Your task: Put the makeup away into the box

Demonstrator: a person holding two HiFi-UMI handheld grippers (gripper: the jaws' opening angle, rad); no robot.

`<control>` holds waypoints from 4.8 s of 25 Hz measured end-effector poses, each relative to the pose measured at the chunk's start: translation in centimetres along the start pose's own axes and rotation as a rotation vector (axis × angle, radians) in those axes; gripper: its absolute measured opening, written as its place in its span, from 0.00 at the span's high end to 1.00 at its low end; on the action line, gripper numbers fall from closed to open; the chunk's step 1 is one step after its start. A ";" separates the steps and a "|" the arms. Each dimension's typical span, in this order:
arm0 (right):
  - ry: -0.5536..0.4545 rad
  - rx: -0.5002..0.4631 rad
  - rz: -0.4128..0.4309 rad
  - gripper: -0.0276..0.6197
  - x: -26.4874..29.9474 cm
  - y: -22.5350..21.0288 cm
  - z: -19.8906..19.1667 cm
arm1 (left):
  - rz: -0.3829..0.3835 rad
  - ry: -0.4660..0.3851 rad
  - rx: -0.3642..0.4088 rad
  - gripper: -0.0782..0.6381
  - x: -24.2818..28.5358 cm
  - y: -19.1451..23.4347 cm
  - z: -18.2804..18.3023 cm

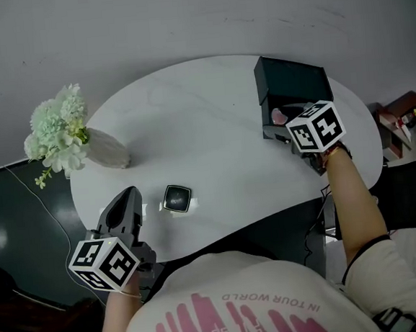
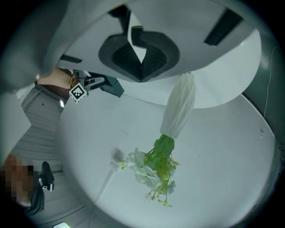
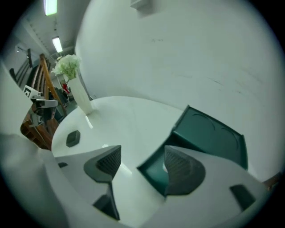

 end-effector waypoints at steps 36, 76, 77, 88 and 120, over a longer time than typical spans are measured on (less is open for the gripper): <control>0.177 -0.201 0.295 0.44 10.7 30.3 -1.1 | -0.075 -0.019 -0.088 0.89 -5.3 9.4 0.7; -0.129 0.471 0.142 0.48 -1.0 17.4 -3.0 | -0.349 0.048 0.035 0.89 5.8 -4.0 -0.6; -0.128 0.470 0.146 0.48 -1.5 16.4 -3.0 | -0.355 0.050 0.032 0.89 6.5 -5.1 -0.9; -0.179 0.451 0.164 0.48 -4.1 6.2 -3.6 | -0.341 0.049 0.038 0.89 13.0 -12.9 -3.2; -0.150 0.405 0.043 0.48 -6.5 -11.5 -8.1 | -0.160 -0.028 0.002 0.89 16.3 -18.0 -7.2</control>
Point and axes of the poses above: the fingertips, and each gripper's own axes: x forward along the fingers, y to its left, z out of its top, the point moved 9 cm from there along -x, backward along the fingers, and after that the axes turned 9 degrees about -y, right-handed, at the moved point
